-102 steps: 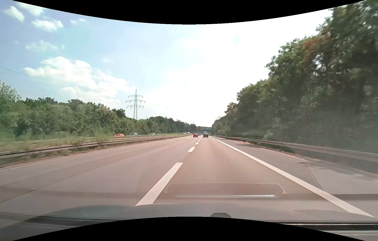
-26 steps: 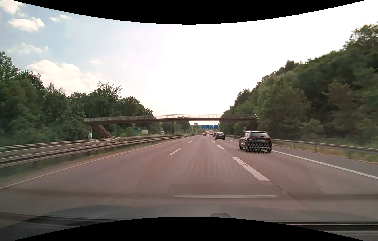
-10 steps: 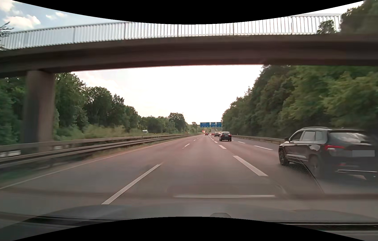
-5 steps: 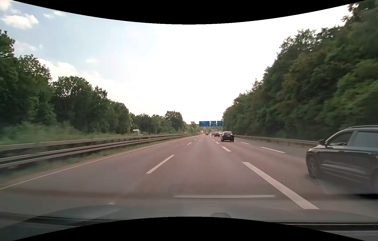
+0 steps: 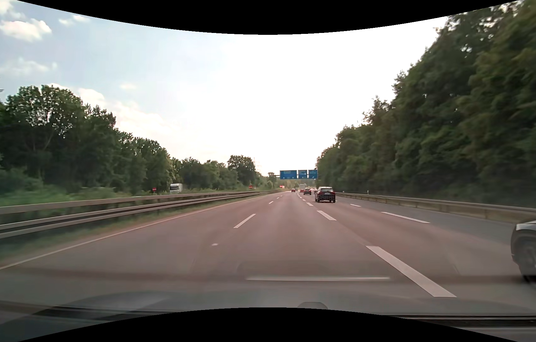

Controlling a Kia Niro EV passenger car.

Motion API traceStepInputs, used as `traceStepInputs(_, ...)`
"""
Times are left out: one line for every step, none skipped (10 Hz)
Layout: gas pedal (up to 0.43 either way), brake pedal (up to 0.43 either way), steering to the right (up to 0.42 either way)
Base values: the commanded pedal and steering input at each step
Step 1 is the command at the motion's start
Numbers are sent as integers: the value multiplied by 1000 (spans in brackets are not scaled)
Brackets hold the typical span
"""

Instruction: Follow the waypoints while adhering to traffic rules and regulations

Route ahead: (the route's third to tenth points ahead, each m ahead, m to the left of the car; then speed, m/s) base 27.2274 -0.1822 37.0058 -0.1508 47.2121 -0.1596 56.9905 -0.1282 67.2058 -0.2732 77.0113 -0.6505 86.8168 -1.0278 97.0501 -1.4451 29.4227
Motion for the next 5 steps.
traceStepInputs(130,0,-1)
traceStepInputs(130,0,-1)
traceStepInputs(130,0,-1)
traceStepInputs(130,0,-1)
traceStepInputs(130,0,-1)
